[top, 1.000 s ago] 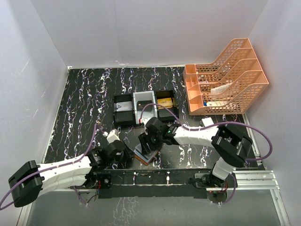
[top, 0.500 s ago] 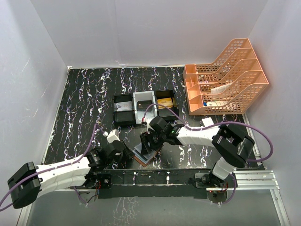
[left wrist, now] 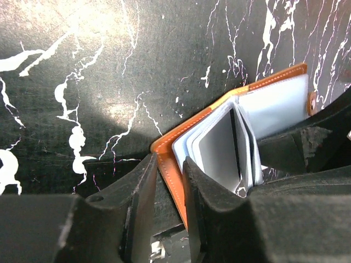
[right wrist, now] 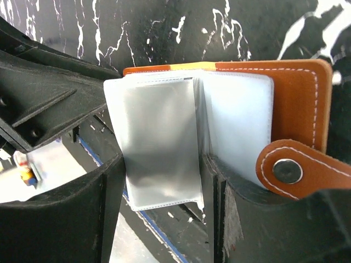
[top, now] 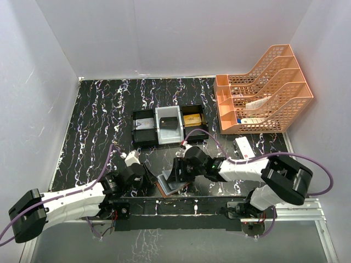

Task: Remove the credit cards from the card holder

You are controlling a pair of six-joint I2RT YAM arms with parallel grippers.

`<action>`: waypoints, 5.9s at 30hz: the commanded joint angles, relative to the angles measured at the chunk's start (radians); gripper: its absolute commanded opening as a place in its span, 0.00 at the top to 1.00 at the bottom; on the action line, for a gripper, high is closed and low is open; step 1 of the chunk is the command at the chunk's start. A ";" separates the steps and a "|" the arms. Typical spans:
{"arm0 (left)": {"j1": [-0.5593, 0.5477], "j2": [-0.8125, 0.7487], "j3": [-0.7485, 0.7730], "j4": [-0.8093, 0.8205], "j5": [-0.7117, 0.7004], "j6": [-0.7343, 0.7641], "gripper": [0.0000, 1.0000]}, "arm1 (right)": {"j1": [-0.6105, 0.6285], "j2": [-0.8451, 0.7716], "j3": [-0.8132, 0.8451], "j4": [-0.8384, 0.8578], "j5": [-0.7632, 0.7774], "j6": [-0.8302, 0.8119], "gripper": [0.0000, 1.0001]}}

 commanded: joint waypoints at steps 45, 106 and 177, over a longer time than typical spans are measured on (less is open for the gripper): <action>0.000 -0.090 -0.121 0.319 0.024 -0.009 0.57 | 0.129 -0.070 -0.081 0.020 0.297 0.283 0.51; -0.006 0.027 0.109 0.146 0.013 0.064 0.46 | 0.128 -0.099 -0.140 0.118 0.270 0.283 0.49; -0.049 0.586 0.247 0.582 0.293 0.110 0.56 | 0.126 -0.792 -0.162 -0.354 0.563 0.205 0.30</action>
